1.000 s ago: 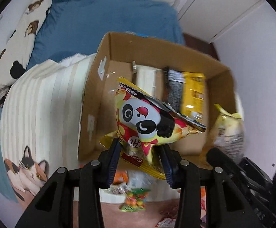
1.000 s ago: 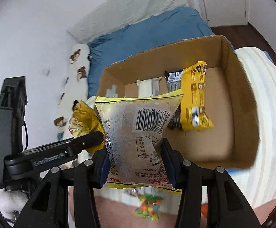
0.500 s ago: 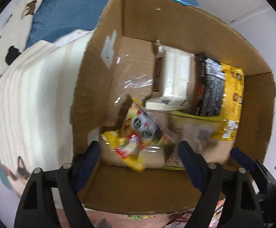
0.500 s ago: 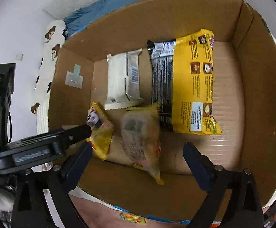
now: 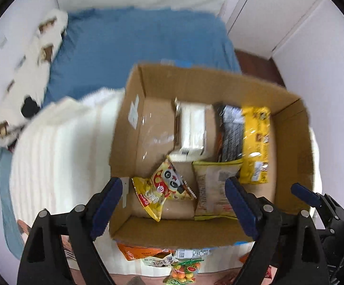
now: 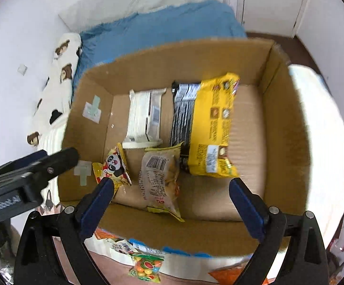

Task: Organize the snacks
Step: 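Open both tools to drop the bags into the box and withdraw, then grasp a white wafer pack with the left tool while the right tool grasps an orange chip bag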

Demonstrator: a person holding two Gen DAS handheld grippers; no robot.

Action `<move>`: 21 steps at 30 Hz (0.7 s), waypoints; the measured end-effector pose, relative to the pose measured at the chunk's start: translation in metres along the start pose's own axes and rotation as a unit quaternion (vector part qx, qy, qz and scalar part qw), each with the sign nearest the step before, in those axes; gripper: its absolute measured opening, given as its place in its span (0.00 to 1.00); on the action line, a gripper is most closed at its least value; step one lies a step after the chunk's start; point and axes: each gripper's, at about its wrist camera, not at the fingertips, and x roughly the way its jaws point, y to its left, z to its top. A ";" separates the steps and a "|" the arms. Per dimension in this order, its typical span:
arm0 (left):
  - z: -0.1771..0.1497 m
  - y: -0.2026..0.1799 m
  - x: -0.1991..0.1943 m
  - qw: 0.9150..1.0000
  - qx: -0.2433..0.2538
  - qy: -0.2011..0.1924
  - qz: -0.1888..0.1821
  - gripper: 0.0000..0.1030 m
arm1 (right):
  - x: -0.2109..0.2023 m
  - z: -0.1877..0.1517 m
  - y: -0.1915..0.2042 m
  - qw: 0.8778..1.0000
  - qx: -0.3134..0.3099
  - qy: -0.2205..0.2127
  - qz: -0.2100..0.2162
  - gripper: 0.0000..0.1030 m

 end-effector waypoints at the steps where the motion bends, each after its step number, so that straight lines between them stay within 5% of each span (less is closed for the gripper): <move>1: -0.004 -0.003 -0.010 1.000 0.003 -0.010 0.001 0.86 | -0.010 -0.003 0.000 1.000 -0.001 -0.011 -0.002 0.97; 8: -0.040 -0.017 -0.060 0.997 0.010 -0.072 0.004 0.86 | -0.069 -0.040 -0.012 0.997 0.003 -0.076 0.010 0.98; 15: -0.091 -0.029 -0.081 0.994 0.008 -0.106 0.018 0.86 | -0.096 -0.091 -0.048 0.995 0.041 -0.080 0.037 0.98; 21: -0.142 -0.036 -0.037 0.998 0.003 -0.060 0.032 0.86 | -0.067 -0.156 -0.118 0.985 0.161 -0.035 0.049 0.98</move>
